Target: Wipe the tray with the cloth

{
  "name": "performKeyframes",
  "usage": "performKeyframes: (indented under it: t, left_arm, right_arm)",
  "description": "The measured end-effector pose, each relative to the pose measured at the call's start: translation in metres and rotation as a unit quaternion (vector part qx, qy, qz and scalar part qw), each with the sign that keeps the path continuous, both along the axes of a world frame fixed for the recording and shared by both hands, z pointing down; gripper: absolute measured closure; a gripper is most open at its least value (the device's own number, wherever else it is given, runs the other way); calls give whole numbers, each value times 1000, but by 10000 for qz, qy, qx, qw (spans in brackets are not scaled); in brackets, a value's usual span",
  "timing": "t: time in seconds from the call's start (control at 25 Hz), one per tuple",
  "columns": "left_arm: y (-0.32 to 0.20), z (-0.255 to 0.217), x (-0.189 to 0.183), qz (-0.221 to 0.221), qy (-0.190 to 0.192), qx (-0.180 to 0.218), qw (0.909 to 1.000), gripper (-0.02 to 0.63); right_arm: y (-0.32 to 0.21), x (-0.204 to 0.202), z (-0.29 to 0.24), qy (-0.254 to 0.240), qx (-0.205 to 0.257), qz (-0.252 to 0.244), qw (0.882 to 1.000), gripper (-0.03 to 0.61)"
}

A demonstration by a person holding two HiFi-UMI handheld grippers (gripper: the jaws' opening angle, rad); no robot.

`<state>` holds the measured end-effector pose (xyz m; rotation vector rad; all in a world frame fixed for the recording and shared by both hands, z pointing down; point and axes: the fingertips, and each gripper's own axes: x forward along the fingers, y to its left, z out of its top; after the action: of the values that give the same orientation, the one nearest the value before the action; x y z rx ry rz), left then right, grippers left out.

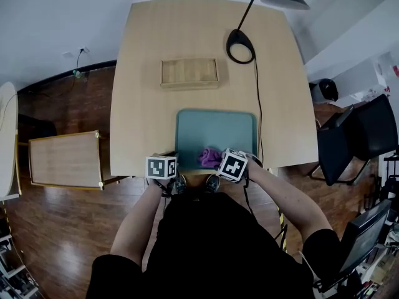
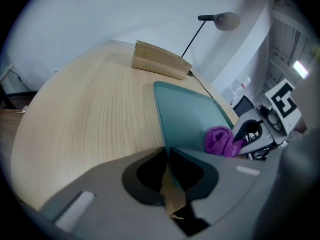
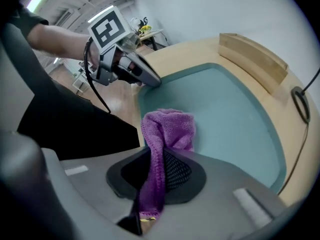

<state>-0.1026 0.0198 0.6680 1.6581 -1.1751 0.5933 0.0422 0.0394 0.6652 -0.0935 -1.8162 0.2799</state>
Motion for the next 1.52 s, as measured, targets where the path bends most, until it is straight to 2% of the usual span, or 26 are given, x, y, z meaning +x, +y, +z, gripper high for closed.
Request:
performKeyframes:
  t: [0.16,0.36,0.52,0.72,0.92,1.08,1.32,1.52]
  left_arm:
    - [-1,0,0,4,2,15,10000,565]
    - [-1,0,0,40,2,4,10000,569]
    - [0,0,1,16,-1,29,10000,569]
    - [0,-1,2,4,26,47,10000,569]
    - [1,-3,3,-66,133,49,9999,571]
    - [0,-4,3,-78,197,70,9998,571]
    - [1,-5,3,-93,246,90,9996,571]
    - [2,-3,2,-96,291,58,9995,571]
  right_arm:
    - [14,-3,-4,-118,-113,-242,9996,522]
    - [27,1,-2,-38,-497,-319,9982,522]
    - [5,-6,-10,-265,-135,-328,9990,522]
    - [-62,-20,-30,-476,519,298,9971,522]
    - [-136,-46,-36,-750,1094,757,9883,522]
    - [-186,-63,-44,-630,1788,953,9772,522]
    - [-195,-75,-28,-494,2011,1277,9700,520]
    - [-160,-82,-18,-600,1796,953,9773,522]
